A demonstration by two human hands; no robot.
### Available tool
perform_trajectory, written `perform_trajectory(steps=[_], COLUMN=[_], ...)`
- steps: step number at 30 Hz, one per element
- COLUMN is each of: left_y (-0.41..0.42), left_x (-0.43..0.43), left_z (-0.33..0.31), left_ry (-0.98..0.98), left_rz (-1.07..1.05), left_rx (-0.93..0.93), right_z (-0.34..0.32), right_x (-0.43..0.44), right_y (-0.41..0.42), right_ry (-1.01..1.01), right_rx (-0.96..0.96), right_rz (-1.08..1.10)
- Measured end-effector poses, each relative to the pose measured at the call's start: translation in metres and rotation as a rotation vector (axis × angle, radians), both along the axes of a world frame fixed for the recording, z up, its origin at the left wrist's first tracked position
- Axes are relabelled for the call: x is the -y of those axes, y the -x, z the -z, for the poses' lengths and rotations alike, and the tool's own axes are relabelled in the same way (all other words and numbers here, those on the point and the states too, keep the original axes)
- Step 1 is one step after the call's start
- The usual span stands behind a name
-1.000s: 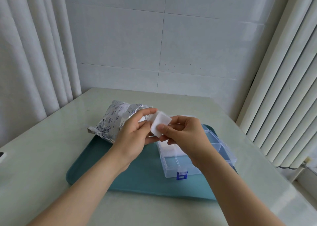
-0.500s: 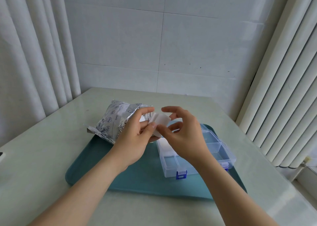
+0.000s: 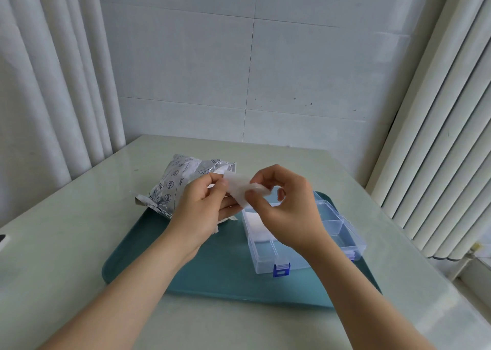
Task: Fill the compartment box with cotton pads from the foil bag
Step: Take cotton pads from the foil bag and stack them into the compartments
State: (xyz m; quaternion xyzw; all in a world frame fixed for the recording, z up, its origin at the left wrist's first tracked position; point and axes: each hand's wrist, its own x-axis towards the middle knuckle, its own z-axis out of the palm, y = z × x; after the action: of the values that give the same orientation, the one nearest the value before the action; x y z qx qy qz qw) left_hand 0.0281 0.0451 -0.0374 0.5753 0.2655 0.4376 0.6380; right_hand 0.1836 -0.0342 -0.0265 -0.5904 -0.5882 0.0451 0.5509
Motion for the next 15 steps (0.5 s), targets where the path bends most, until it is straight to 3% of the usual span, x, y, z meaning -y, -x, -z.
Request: perform_trajectory(steps=[5, 15], left_y=[0.0016, -0.0010], left_x=[-0.0005, 0.0020], left_z=[-0.0010, -0.0005], left_ry=[-0.056, 0.007], left_rz=[-0.047, 0.111], left_rx=[0.003, 0.034], right_z=[-0.0097, -0.0057], right_x=[0.0046, 0.0034], right_y=[-0.0064, -0.0007], right_ry=[0.055, 0.094], right_rx=[-0.518, -0.501], right_rz=[-0.219, -0.142])
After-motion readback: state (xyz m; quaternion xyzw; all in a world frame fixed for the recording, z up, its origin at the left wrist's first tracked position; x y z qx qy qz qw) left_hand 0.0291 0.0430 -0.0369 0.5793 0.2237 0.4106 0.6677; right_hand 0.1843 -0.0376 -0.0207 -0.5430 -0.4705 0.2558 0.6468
